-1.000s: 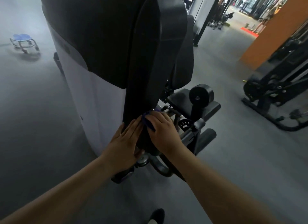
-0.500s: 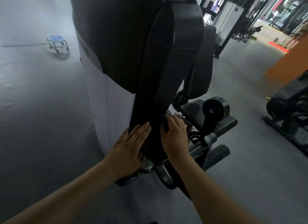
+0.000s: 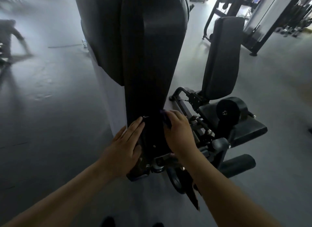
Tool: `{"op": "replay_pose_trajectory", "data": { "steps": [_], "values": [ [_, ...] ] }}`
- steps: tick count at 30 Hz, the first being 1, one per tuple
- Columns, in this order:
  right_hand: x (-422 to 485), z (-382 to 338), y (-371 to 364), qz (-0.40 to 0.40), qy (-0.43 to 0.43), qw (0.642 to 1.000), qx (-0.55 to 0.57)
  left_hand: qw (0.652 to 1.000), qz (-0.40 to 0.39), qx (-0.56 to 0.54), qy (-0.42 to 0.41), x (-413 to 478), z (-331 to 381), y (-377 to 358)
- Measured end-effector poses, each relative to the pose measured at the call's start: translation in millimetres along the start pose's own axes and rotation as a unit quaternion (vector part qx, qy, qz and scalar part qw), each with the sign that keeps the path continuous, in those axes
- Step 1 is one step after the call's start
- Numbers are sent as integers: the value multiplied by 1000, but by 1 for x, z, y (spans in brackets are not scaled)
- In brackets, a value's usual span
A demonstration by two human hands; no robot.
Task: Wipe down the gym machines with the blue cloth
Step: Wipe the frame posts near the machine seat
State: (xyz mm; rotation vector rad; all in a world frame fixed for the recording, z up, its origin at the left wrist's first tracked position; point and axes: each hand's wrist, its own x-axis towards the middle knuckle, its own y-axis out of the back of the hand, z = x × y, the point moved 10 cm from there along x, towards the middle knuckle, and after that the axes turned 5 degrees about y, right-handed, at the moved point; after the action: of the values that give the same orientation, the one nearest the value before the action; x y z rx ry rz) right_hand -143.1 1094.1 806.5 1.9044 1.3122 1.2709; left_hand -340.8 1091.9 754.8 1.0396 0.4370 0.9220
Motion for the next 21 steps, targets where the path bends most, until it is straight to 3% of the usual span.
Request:
{"op": "replay_pose_trajectory", "data": {
  "steps": [4, 6, 10, 16, 21],
  "values": [
    [-32, -45, -21, -74, 170, 982, 15, 999, 16, 30, 22, -4, 9, 2],
    [-33, -21, -11, -50, 144, 988, 21, 998, 30, 39, 32, -8, 16, 3],
    [-43, 28, 1, -6, 6, 996, 86, 996, 35, 33, 81, -15, 28, -4],
    [-84, 9, -6, -61, 102, 991, 63, 991, 58, -20, 121, -12, 35, -18],
    [-68, -24, -15, -77, 139, 983, 89, 992, 49, -56, 104, -12, 28, -7]
  ]
}}
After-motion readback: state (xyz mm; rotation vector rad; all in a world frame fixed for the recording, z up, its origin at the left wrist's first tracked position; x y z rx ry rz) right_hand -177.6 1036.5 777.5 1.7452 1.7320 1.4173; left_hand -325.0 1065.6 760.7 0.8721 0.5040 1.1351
